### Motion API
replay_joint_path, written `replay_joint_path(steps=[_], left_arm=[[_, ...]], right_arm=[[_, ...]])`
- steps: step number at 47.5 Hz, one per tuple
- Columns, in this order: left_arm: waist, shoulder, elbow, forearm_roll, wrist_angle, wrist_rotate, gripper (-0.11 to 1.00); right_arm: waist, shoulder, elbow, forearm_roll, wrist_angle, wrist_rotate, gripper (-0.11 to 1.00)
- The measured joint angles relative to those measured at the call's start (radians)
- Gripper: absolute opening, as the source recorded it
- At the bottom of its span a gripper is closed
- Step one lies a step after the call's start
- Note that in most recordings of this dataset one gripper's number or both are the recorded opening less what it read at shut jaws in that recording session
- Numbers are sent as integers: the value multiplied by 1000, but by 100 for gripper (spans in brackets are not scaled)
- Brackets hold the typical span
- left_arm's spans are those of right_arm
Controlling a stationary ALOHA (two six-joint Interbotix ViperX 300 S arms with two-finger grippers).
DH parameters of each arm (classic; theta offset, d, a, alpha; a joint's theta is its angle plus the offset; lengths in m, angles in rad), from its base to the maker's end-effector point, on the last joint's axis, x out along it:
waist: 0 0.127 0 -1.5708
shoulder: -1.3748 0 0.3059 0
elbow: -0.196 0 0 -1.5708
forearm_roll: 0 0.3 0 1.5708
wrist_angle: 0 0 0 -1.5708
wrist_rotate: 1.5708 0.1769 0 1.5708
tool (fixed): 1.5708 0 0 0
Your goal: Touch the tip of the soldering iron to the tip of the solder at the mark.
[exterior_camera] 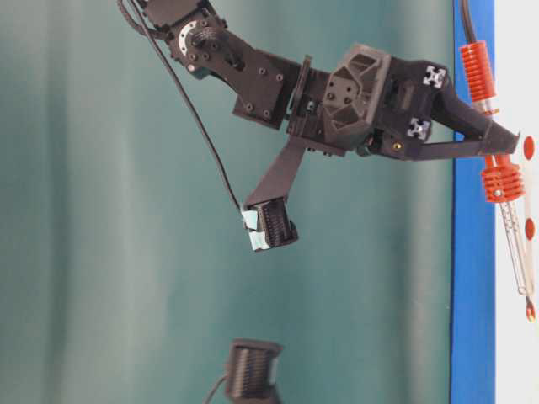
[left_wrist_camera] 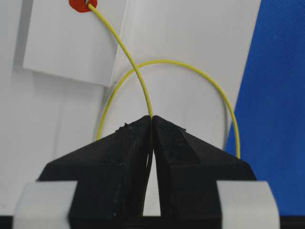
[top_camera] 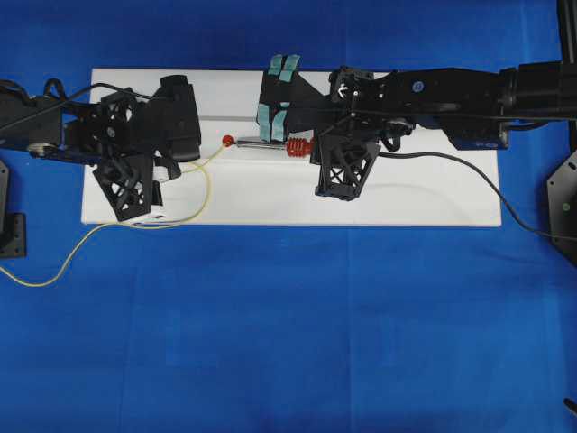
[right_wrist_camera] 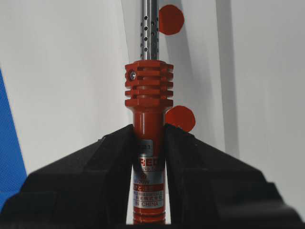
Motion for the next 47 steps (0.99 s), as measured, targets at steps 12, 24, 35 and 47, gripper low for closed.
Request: replay_joint_path(steps=[12,24,35,47], left_arm=[[0,-149,28,0,66,0,2],[0,-259,67,0,74,-9,2],[0,-252,67,2,75,-9,2],[2,-249,67,0,75,-11,2]], right_arm=[[0,0,0,0,-2,-2,6],[0,0,0,0,-2,-2,6],[0,-60,43,-34,3,9,6],[0,-233,184,-41,5,14,6]])
